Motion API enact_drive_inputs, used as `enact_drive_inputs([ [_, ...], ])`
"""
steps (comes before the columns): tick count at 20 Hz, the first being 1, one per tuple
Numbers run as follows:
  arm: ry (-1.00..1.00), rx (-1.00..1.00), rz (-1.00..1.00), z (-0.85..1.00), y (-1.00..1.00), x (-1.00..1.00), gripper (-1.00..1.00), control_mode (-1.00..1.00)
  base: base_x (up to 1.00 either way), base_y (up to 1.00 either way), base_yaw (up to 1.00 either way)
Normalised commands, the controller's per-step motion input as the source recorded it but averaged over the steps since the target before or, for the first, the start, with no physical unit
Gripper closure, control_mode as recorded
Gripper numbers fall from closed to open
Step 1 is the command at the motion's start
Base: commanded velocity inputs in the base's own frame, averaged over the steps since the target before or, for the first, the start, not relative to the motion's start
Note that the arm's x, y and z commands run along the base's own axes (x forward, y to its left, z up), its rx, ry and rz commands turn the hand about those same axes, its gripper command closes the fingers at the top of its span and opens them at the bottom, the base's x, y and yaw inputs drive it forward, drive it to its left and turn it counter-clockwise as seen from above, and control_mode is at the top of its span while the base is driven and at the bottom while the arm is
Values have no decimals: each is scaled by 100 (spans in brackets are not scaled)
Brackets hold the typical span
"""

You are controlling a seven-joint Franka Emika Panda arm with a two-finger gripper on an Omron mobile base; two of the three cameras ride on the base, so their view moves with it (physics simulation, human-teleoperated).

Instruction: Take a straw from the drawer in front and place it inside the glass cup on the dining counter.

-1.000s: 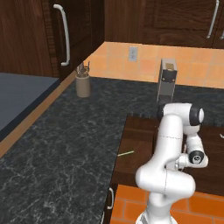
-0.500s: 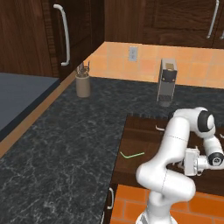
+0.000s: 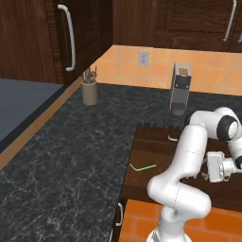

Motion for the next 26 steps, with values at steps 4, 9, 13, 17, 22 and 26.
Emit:
enact_drive_inputs([
  [4,0,-39,0,100,65,0,-100,-100,0,0,0],
  [9,1,-45,0,87,79,0,-100,-100,0,0,0],
  [13,9,-43,2,48,88,7,-100,-100,0,0,0],
  [17,23,-37,0,7,66,36,-100,-100,0,0,0],
  [22,31,-27,0,-4,42,49,-100,-100,0,0,0],
  [26,34,-16,0,-21,8,54,-100,-100,0,0,0],
])
